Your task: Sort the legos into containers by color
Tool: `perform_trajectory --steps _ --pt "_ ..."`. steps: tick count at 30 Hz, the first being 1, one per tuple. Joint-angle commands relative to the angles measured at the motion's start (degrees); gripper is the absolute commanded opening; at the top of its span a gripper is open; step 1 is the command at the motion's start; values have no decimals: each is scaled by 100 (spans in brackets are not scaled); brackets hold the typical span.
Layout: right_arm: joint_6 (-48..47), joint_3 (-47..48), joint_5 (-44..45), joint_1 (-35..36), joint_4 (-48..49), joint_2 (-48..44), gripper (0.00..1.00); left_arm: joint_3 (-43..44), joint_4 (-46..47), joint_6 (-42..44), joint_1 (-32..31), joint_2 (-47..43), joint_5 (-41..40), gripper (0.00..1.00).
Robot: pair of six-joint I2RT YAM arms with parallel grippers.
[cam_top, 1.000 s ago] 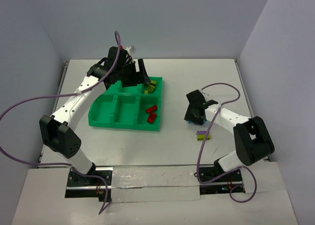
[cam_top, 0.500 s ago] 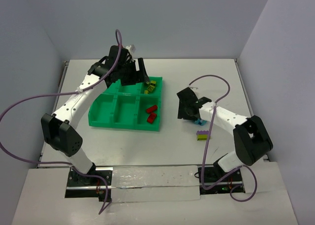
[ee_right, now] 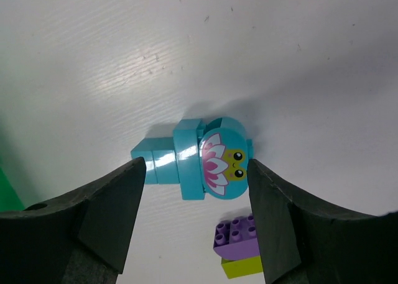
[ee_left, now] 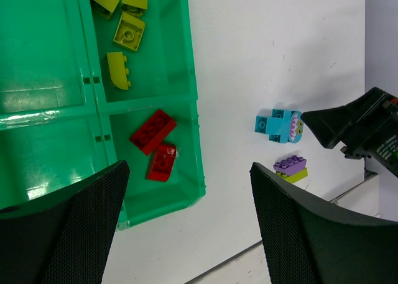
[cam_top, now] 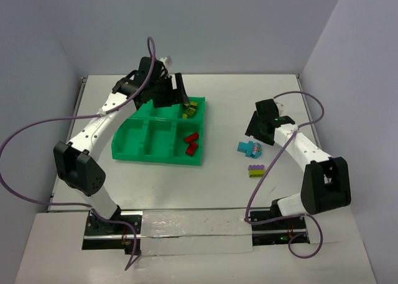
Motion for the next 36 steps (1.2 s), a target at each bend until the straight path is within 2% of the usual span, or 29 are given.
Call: perform_trajectory --steps 1,6,12,16,17,20,26,31,34,36 --pt "1 17 -604 -280 295 384 74 33 80 71 -25 -117 -38 86" --pt "268 -253 -1161 -86 644 497 74 -63 130 80 -34 -161 118 86" --pt "586 -274 -1733 796 885 462 75 -58 186 28 -34 -94 106 86" --pt "428 -92 -2024 1107 791 331 75 33 120 53 -34 -67 44 86" --pt "349 -41 -1908 1107 685 253 75 33 97 70 -34 -72 10 86" --pt "-133 247 -780 1067 137 92 74 -9 68 90 -34 -123 -92 86" --pt "-858 904 315 1026 -609 485 72 -91 106 49 -34 -153 -65 86" --pt "-1466 1034 535 1019 -630 695 74 -163 206 19 -34 -203 30 86" --pt "-1338 875 600 900 -323 460 77 84 164 94 -78 20 454 86" --pt "-1115 745 151 634 -197 230 77 323 41 123 -298 301 622 86"
